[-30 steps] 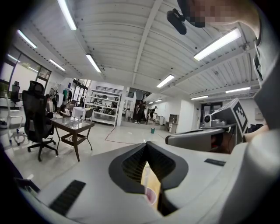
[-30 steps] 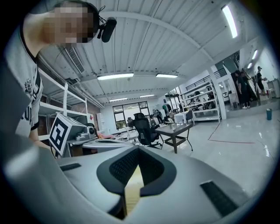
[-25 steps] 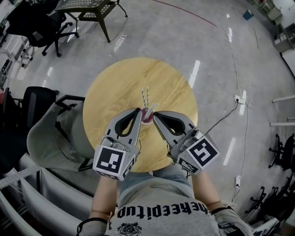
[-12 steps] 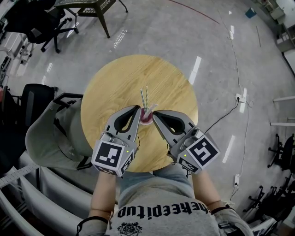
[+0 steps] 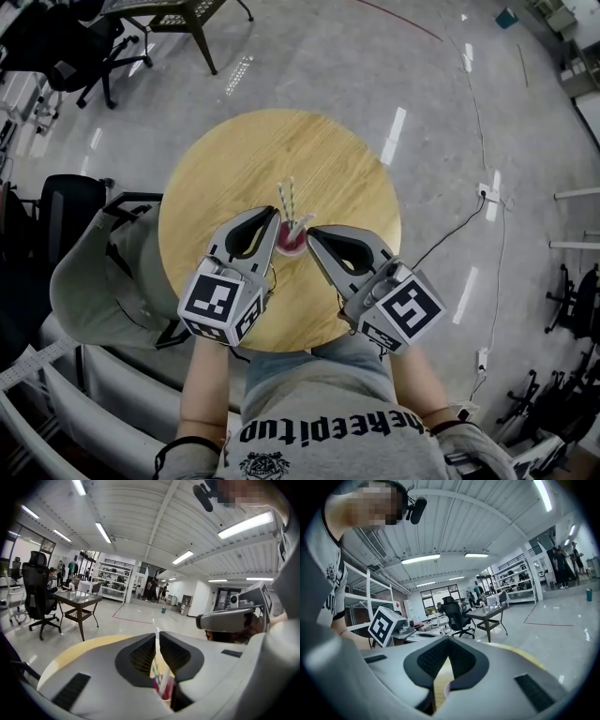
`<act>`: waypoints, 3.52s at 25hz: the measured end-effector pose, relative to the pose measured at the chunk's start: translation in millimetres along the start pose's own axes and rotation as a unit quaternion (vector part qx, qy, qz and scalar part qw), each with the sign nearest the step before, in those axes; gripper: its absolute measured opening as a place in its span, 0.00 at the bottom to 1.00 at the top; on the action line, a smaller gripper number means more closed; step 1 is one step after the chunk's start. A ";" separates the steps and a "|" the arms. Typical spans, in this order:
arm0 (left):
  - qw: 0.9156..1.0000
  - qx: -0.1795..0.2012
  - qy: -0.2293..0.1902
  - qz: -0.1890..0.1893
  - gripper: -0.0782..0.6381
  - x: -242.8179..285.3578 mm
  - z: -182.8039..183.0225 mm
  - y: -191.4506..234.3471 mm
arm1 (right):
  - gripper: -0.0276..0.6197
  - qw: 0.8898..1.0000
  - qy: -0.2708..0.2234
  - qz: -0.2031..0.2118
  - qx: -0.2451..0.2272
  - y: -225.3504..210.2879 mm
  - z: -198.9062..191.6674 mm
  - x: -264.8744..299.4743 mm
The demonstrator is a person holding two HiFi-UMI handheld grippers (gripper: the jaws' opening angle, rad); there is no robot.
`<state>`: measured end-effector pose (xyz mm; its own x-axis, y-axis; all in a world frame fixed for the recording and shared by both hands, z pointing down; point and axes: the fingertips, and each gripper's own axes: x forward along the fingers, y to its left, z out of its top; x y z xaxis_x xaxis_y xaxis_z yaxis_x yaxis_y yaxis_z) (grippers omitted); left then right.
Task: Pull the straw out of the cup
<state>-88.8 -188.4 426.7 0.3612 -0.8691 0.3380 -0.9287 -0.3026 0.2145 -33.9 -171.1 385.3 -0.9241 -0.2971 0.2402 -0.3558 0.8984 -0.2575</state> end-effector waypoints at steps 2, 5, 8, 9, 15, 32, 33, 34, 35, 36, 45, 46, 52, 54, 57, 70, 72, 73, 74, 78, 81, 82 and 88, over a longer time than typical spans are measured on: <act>1.000 -0.006 0.003 0.001 0.22 3.9 -2.0 4.2 | 0.06 1.000 0.001 -0.001 0.001 -1.5 -0.9 0.4; 1.000 -0.008 0.009 -0.001 0.23 10.2 -4.6 7.4 | 0.06 1.000 0.002 -0.005 0.004 -4.9 -1.5 -1.6; 1.000 -0.006 0.019 -0.006 0.26 16.7 -9.3 10.4 | 0.06 1.000 0.003 -0.009 0.005 -8.1 -3.3 -1.8; 1.000 -0.006 0.021 -0.008 0.26 18.7 -10.7 11.6 | 0.06 1.000 0.003 -0.010 0.006 -9.0 -3.9 -1.2; 0.999 -0.010 0.046 -0.022 0.29 31.4 -25.1 13.2 | 0.06 1.000 0.008 -0.014 0.009 -13.3 -8.9 -1.6; 0.996 -0.033 0.079 -0.039 0.30 49.6 -49.6 18.5 | 0.06 0.999 0.013 -0.033 0.017 -25.9 -15.7 -5.7; 0.995 -0.033 0.082 -0.039 0.30 50.5 -51.4 18.8 | 0.06 0.999 0.014 -0.034 0.017 -26.6 -16.3 -6.3; 0.995 -0.033 0.085 -0.038 0.30 51.5 -53.3 19.0 | 0.06 0.999 0.013 -0.034 0.017 -27.4 -16.7 -6.9; 0.995 -0.033 0.088 -0.038 0.30 52.4 -55.0 19.1 | 0.06 0.999 0.013 -0.035 0.018 -28.2 -17.0 -7.3; 0.995 -0.033 0.090 -0.038 0.30 53.2 -56.6 19.1 | 0.06 0.999 0.013 -0.036 0.018 -28.9 -17.2 -7.7; 0.993 -0.031 0.100 -0.047 0.30 55.9 -61.5 16.1 | 0.06 0.999 0.015 -0.037 0.019 -32.0 -17.9 -7.2; 0.993 -0.031 0.100 -0.048 0.29 55.5 -61.9 16.1 | 0.06 0.999 0.015 -0.037 0.019 -31.8 -17.8 -6.6; 0.994 -0.025 0.098 -0.043 0.22 53.2 -61.5 14.8 | 0.06 0.999 0.015 -0.037 0.018 -30.5 -17.4 -6.9; 0.994 -0.026 0.097 -0.047 0.21 53.0 -60.3 11.5 | 0.06 0.999 0.014 -0.037 0.018 -30.6 -16.6 -8.3; 0.994 -0.023 0.094 -0.050 0.21 51.3 -58.2 7.4 | 0.06 0.999 0.012 -0.037 0.017 -29.7 -16.0 -10.0; 0.996 -0.017 0.076 -0.041 0.19 36.8 -48.4 8.2 | 0.06 0.999 0.006 -0.033 0.005 -16.1 -10.5 -11.8; 0.996 -0.018 0.074 -0.037 0.19 33.7 -46.8 8.2 | 0.06 0.999 0.005 -0.033 0.003 -13.6 -9.2 -14.0; 0.997 -0.018 0.073 -0.035 0.19 32.3 -45.9 8.9 | 0.06 0.999 0.004 -0.032 0.002 -12.5 -8.5 -14.7; 0.997 -0.017 0.071 -0.032 0.19 30.9 -45.0 10.1 | 0.06 0.999 0.004 -0.032 0.001 -11.5 -7.9 -14.9; 0.998 -0.017 0.063 -0.024 0.19 25.6 -39.6 14.3 | 0.06 1.000 0.003 -0.031 0.000 -7.8 -6.6 -15.9; 0.998 -0.014 0.057 -0.020 0.19 21.3 -34.8 14.3 | 0.06 1.000 0.001 -0.029 -0.002 -4.3 -4.9 -17.5; 0.998 -0.013 0.055 -0.019 0.19 19.8 -33.5 14.0 | 0.06 1.000 0.001 -0.029 -0.003 -3.1 -4.5 -18.0; 0.999 -0.012 0.044 -0.014 0.19 9.8 -29.0 14.3 | 0.06 1.000 -0.003 -0.028 -0.009 4.1 -2.4 -19.3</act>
<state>-96.1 -189.9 459.7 0.3935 -0.8222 0.4113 -0.9164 -0.3153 0.2464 -17.1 -161.0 381.8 -0.9034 -0.3492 0.2490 -0.4050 0.8856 -0.2275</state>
